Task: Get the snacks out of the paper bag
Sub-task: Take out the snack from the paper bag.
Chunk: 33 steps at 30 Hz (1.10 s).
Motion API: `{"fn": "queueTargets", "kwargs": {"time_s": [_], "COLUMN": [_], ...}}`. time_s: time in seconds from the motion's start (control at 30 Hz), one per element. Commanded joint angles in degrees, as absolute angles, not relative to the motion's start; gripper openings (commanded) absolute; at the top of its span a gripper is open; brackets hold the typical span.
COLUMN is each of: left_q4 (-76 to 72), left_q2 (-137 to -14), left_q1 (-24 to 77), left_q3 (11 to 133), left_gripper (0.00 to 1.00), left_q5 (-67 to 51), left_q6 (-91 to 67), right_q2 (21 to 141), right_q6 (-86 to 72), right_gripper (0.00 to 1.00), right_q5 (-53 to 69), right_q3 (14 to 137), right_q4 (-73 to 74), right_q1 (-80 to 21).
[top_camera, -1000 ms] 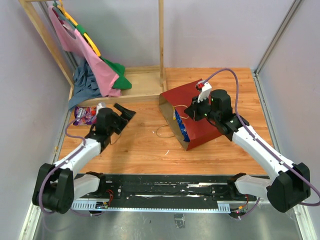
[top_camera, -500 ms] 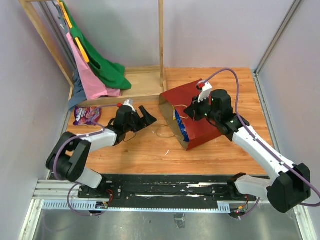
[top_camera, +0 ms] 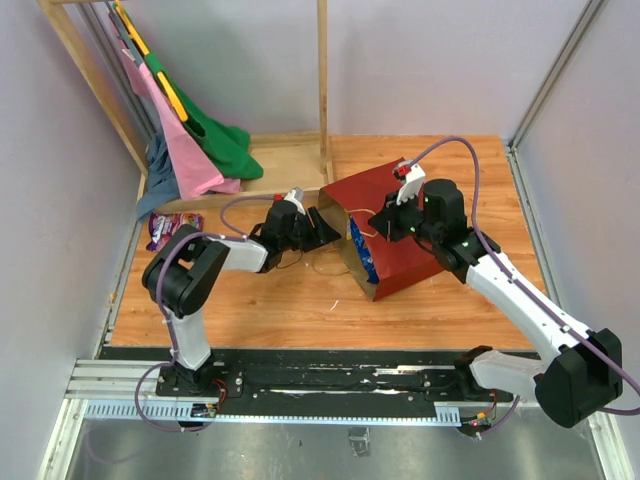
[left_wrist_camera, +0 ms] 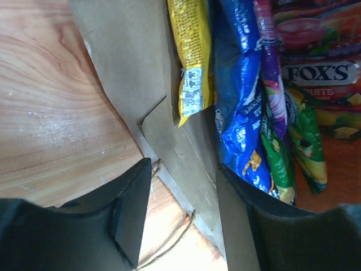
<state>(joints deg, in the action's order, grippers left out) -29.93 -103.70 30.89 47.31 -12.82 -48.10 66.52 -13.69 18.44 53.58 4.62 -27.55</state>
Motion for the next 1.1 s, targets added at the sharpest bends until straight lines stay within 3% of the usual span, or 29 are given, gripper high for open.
{"fn": "queueTargets", "kwargs": {"time_s": [0.0, 0.1, 0.87, 1.07], "left_q4": [-34.6, -35.0, -38.9, -39.7], "left_q2": [-107.9, -110.7, -122.5, -121.6], "left_q1": [32.0, 32.3, 34.8, 35.0], "left_q3": [50.0, 51.7, 58.5, 58.2], "left_gripper": [0.5, 0.43, 0.36, 0.1], "left_q5": [-14.7, -14.5, -12.0, -12.2], "left_q6": [-49.8, -50.5, -51.6, -51.9], "right_q2": [65.6, 65.8, 66.6, 66.7], "right_q6": [-13.6, -13.4, -12.7, -12.6], "right_gripper": [0.01, 0.01, 0.01, 0.01], "right_q5": [18.1, 18.0, 18.1, 18.1], "right_q3": [53.4, 53.4, 53.0, 53.0], "right_q4": [4.4, 4.3, 4.2, 4.2], "right_q1": [-26.6, -26.6, -26.6, -26.6]}}
